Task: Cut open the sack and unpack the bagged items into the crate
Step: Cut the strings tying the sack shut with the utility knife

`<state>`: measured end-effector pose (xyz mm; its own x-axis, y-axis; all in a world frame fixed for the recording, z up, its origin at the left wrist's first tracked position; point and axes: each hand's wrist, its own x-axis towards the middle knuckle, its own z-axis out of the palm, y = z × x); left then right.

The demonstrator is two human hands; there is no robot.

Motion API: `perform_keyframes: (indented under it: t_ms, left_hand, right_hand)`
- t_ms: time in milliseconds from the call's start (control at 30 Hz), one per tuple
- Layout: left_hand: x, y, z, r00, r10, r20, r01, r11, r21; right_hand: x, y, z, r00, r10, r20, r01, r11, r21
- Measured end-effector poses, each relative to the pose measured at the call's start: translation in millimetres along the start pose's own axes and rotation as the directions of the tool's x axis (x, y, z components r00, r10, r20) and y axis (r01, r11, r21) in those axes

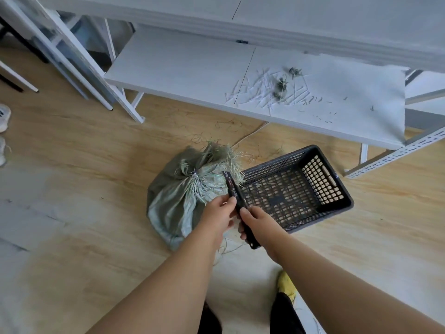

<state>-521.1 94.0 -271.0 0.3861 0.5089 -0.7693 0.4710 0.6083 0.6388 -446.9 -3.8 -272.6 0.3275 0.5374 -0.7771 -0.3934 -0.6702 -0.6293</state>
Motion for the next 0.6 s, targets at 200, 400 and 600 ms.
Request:
perform_keyframes:
  t_ms: [200,400,600]
  left_hand:
    - [63,-35,-24,0.994,0.109,-0.027,-0.091,0.921,0.38]
    - [156,-111,13,0.999,0.052,-0.011,-0.037,0.824,0.565]
    - [250,-186,60,1.0,-0.019,-0.005,0.016,0.625,0.781]
  right_hand:
    - [59,57,22,0.992,0.035,-0.118,-0.025,0.996,0.088]
    - [160,112,-18,0.904,-0.025,-0.427,-0.048,0.986,-0.16]
    - [263,161,-70,0.884,-0.081,-0.461,-0.142,0.893,-0.428]
